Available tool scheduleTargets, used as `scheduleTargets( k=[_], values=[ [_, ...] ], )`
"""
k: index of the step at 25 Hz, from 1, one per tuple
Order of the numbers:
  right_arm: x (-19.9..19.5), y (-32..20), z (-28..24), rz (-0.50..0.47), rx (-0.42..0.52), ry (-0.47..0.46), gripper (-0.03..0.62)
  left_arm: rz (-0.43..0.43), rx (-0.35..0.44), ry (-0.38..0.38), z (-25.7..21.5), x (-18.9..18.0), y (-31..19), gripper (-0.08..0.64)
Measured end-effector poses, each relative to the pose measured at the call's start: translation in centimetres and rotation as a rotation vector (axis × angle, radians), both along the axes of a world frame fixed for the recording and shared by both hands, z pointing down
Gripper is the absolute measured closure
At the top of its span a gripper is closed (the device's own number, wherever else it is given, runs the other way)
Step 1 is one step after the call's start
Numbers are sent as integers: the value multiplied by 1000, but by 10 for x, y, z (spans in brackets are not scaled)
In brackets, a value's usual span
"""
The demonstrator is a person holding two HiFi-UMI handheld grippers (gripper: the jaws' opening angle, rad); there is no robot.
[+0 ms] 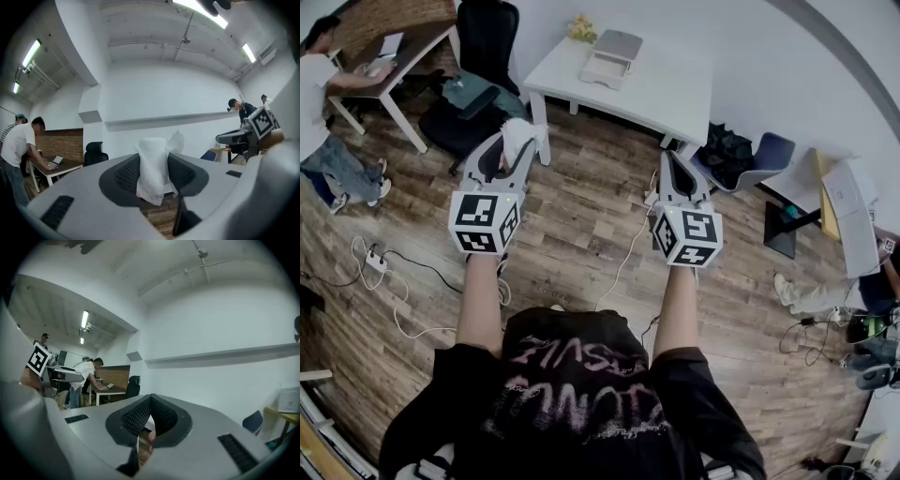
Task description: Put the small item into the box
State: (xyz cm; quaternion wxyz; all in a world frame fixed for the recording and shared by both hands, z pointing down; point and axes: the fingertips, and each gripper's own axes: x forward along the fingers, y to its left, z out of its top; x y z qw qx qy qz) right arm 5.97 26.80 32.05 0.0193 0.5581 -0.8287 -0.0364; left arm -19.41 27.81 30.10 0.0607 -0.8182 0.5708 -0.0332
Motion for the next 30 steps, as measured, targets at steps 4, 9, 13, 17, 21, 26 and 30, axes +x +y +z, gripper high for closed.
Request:
scheduleTargets(
  k=[4,9,13,17,21,26,30],
  values=[
    [-5,4,0,-3,3,0,583,4,4,-2,0,-2,2,382],
    [-8,3,-2,2,10,-4,583,13,9,4,-3,-3,0,382],
    [-7,2,-4,6,15,-17,583,23,10,4,-2,2,-3,382],
    [-8,4,-2,4,14,-17,581,31,5,8,0,3,-3,382],
    [-10,1,-1,0,10,-15,581,41,2,6,1,5,-5,382],
    [-18,-1,2,-4,5,-18,581,45,-2,6,4,1,-8,382],
    [-26,-5,4,-4,2,-15,581,40,-7,15,6,-7,-11,382]
  ],
)
